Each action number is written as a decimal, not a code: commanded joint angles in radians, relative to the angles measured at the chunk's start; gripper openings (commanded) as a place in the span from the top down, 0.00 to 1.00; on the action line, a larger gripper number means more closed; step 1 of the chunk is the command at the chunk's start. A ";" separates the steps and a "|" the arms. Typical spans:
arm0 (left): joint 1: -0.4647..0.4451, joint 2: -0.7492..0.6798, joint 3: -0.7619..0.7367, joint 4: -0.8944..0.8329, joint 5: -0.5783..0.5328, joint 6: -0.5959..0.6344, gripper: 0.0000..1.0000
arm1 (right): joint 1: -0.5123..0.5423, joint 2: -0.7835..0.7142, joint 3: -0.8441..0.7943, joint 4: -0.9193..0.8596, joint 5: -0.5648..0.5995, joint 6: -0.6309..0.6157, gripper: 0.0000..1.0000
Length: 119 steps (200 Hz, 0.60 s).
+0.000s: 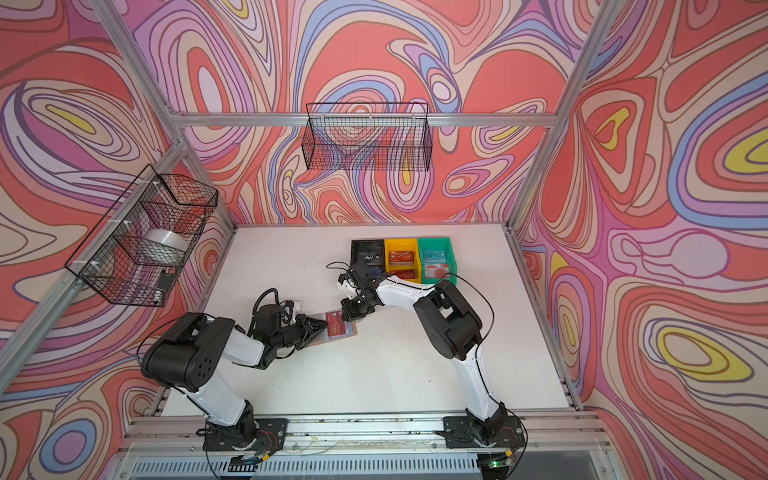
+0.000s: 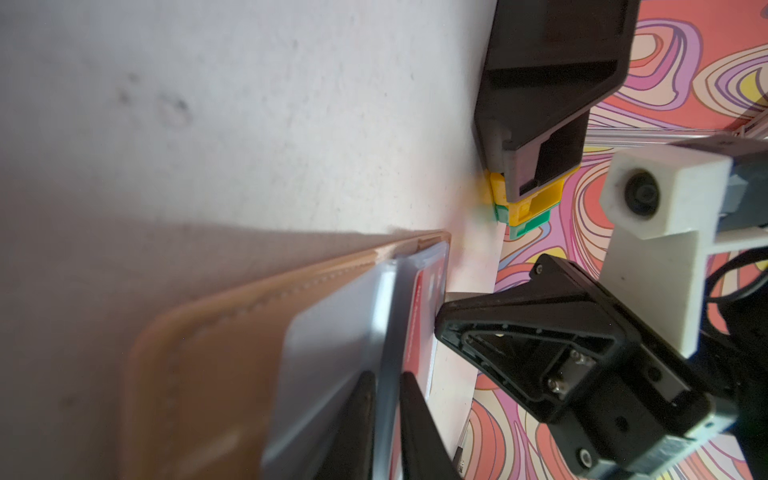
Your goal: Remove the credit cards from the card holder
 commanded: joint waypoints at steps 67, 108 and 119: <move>-0.014 0.050 0.019 0.032 0.006 -0.017 0.83 | 0.006 0.038 -0.023 -0.020 0.002 -0.001 0.94; -0.016 0.057 0.017 0.030 0.004 -0.015 0.83 | 0.006 0.042 -0.022 -0.021 -0.001 -0.003 0.94; -0.015 0.061 0.018 0.030 0.004 -0.015 0.83 | 0.006 0.043 -0.023 -0.023 -0.002 -0.004 0.94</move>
